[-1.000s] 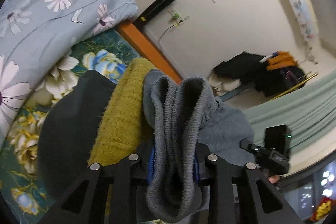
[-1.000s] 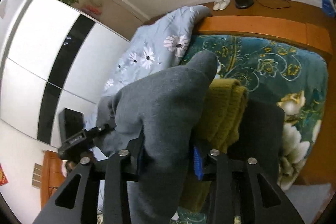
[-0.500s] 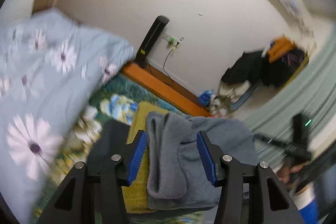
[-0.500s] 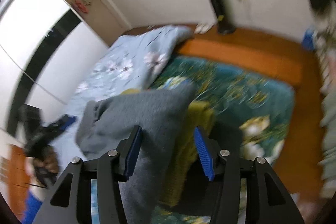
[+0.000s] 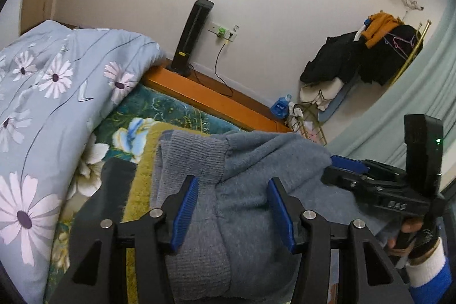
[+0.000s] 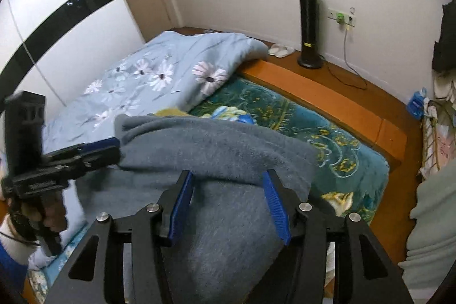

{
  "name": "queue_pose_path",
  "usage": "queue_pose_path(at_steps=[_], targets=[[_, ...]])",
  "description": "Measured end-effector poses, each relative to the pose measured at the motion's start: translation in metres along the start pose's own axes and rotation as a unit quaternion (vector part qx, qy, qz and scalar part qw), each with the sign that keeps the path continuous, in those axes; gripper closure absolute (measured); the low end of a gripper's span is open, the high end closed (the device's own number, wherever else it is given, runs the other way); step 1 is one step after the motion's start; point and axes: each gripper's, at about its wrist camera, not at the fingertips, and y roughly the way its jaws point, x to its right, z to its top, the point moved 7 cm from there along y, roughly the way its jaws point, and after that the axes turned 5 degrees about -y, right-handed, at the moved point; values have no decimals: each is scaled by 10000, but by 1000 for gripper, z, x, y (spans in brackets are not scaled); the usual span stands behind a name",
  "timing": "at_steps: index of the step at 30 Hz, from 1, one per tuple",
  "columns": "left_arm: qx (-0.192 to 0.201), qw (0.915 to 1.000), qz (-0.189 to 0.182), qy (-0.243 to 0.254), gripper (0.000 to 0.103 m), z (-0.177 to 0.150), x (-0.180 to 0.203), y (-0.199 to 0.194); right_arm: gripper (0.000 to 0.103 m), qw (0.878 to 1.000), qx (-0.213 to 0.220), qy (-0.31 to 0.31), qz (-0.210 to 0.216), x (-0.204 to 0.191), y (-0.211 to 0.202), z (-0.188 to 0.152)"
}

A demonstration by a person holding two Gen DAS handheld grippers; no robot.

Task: Fold clothes
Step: 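Lift the folded sweatshirt with both grippers and place it on the clothes pile, then open both grippers and pull them back from the pile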

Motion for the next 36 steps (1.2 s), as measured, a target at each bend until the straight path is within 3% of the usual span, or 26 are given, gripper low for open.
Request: queue_pose_path(at_steps=[8,12,15,19,22,27,36], targets=[[-150,9988,272,371,47,-3,18,20,50,9995,36,308,-101,32,15,-4],[-153,9979,508,374,44,-4,13,17,50,9984,309,431,-191,25,-16,1],[-115,9983,518,260,44,-6,9,14,50,9983,563,139,-74,0,-44,-3],[-122,9984,506,230,43,-8,10,14,44,9982,213,-512,-219,-25,-29,-22],[-167,9979,554,287,43,-9,15,12,42,9986,24,-400,-344,-19,-12,-30],[19,9974,676,237,39,-12,21,-8,43,9997,173,-99,-173,-14,-28,-23],[220,9956,866,298,20,-40,30,-67,43,9979,495,370,-167,-17,-71,-12]])
